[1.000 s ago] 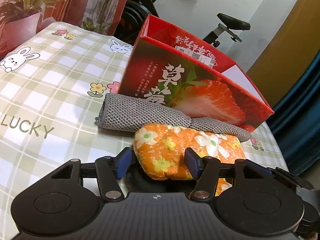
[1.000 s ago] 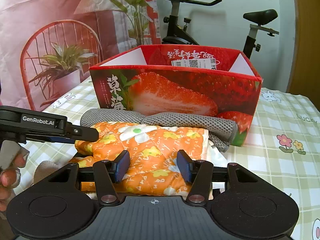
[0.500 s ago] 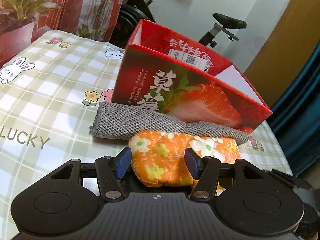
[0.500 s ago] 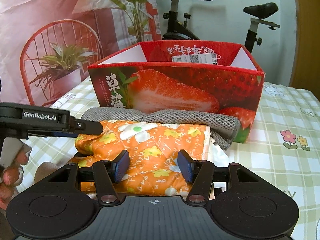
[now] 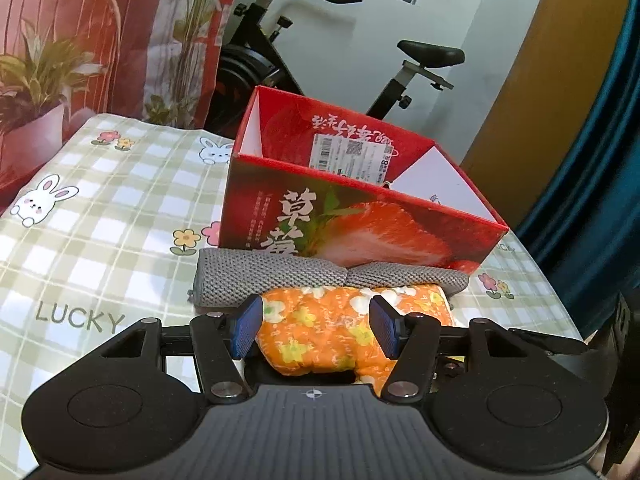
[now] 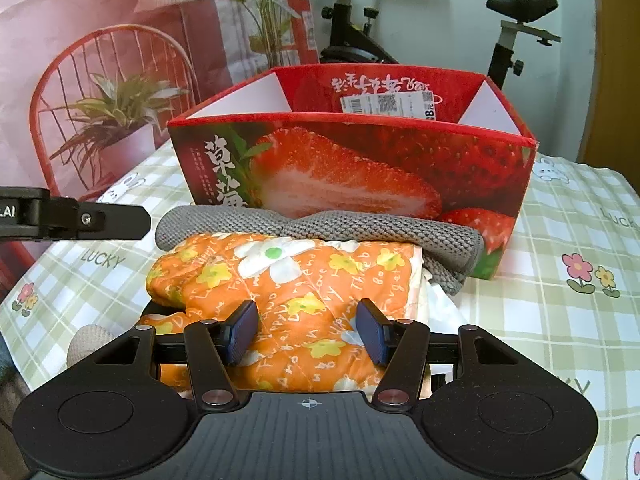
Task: Organize soft objects
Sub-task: 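Move the left tool back to the orange floral pouch, then grasp the orange floral pouch edge with the left gripper and lift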
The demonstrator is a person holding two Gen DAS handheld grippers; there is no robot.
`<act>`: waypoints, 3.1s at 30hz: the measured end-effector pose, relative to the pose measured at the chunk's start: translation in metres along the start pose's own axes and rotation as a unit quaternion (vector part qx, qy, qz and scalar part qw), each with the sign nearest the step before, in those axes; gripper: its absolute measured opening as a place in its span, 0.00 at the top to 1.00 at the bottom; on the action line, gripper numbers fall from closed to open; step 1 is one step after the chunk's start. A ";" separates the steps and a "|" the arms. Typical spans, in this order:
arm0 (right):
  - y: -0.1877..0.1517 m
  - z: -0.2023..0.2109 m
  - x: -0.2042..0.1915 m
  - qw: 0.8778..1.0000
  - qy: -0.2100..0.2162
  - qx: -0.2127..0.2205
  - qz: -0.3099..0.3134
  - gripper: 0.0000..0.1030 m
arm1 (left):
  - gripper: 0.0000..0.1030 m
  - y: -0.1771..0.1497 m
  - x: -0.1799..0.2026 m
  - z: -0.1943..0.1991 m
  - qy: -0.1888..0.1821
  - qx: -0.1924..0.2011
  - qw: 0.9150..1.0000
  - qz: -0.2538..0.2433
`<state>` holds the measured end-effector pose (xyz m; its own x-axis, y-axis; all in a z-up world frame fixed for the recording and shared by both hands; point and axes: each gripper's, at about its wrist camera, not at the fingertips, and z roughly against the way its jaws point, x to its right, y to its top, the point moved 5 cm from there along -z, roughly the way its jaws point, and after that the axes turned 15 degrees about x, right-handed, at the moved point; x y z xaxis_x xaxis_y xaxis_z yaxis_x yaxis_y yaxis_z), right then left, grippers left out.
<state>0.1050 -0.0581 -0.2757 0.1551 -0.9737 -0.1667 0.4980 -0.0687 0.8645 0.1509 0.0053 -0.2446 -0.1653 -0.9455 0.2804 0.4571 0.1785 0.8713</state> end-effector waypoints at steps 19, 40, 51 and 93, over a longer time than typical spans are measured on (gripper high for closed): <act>-0.006 0.005 0.002 1.000 0.009 0.022 -0.005 0.48 | 0.41 -0.023 -0.020 -0.016 0.010 -0.015 0.999 0.042; -0.008 0.009 0.001 0.999 0.007 0.042 -0.002 0.48 | 0.40 -0.041 -0.032 -0.029 0.005 -0.031 0.997 0.077; -0.006 0.014 0.002 0.999 0.009 0.046 -0.005 0.48 | 0.40 -0.045 -0.033 -0.035 -0.006 -0.037 0.995 0.090; -0.011 0.019 0.040 0.995 -0.017 0.031 -0.093 0.32 | 0.58 -0.049 -0.032 -0.036 -0.028 -0.035 0.996 0.079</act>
<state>0.0894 -0.1001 -0.2823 0.0356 -0.9500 -0.3102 0.4624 -0.2595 0.8479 0.1651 0.0173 -0.3103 -0.1333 -0.8905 0.4351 0.5413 0.3024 0.7846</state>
